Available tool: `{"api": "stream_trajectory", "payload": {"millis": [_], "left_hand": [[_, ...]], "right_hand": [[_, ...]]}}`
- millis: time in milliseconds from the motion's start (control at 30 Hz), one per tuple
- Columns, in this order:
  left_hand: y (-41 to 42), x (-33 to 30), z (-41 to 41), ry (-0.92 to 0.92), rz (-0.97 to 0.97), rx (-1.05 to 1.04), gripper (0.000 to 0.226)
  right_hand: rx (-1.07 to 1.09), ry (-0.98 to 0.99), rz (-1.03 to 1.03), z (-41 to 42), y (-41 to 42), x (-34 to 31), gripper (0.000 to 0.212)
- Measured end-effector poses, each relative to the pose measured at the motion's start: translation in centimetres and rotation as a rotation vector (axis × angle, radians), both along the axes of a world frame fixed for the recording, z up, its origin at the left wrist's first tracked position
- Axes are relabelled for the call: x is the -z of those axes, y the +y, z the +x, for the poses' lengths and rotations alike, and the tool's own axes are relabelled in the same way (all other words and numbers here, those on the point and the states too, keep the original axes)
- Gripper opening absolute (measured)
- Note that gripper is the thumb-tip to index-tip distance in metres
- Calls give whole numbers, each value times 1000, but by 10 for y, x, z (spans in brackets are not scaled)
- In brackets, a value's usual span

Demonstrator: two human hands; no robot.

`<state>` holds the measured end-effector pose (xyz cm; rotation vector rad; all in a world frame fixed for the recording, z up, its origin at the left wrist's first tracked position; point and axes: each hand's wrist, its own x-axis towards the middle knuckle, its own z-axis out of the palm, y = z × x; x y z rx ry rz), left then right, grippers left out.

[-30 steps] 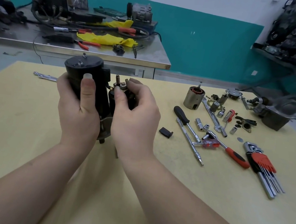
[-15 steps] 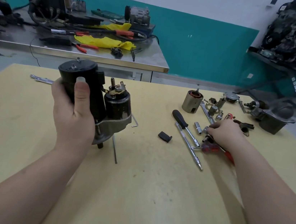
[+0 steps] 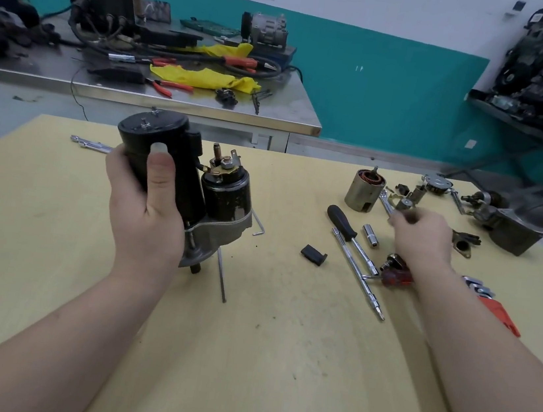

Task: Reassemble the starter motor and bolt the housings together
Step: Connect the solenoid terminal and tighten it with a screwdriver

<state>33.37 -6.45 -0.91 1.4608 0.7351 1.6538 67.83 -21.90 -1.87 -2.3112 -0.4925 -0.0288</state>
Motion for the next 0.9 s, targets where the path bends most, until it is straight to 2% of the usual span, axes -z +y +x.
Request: {"api": "stream_trajectory", "payload": {"millis": [67,100,133,167,200,267,333,367,433,500,533,633,700,733,800,900], "left_hand": [[-1,-1,0,5,6,7,63],[-1,-1,0,10,9,14,58],[-2,0,0,16,11,20,53],[-4,0,0,16,11,26,49],[-5,-1,1,13,9,31,48],[-6,-1,0,16,3,39,47],[-8,-1,1,31,6,43,46],[-9,-2,1,35,8,47,48],[-12,-4,1,34,10,59,58],[-14,-6,0,26,11,72,65],[-14,-7,-1,19,6,84,65],[-13,-6,-4,2,-8,121,63],[-13,-7,-7,16,-16,118,74],[-12,-8,-8,23,-22,122,79],[-8,-8,-13,10,-42,170,73],[0,-9,-25,7,-105,273,64]], "right_hand": [[-3,241,502,-4,8,-6,12],[-35,387,662,-9,13,-10,14],[-69,461,698,-12,16,-13,21],[-104,447,601,-14,19,-15,29],[-143,356,411,-15,22,-18,33],[-230,47,-183,-20,24,-25,25],[-262,-149,-698,-29,26,-28,34],[-283,-192,-855,-32,29,-27,38],[-329,-207,-985,-37,35,-24,34],[-342,-130,-893,-37,37,-24,30],[-348,-61,-753,-37,36,-26,28],[-385,254,-103,-44,33,-34,19],[-491,439,208,-69,35,-37,18],[-552,510,298,-86,37,-37,18],[-646,615,380,-120,44,-28,20],[-734,649,360,-161,58,-15,24]]}}
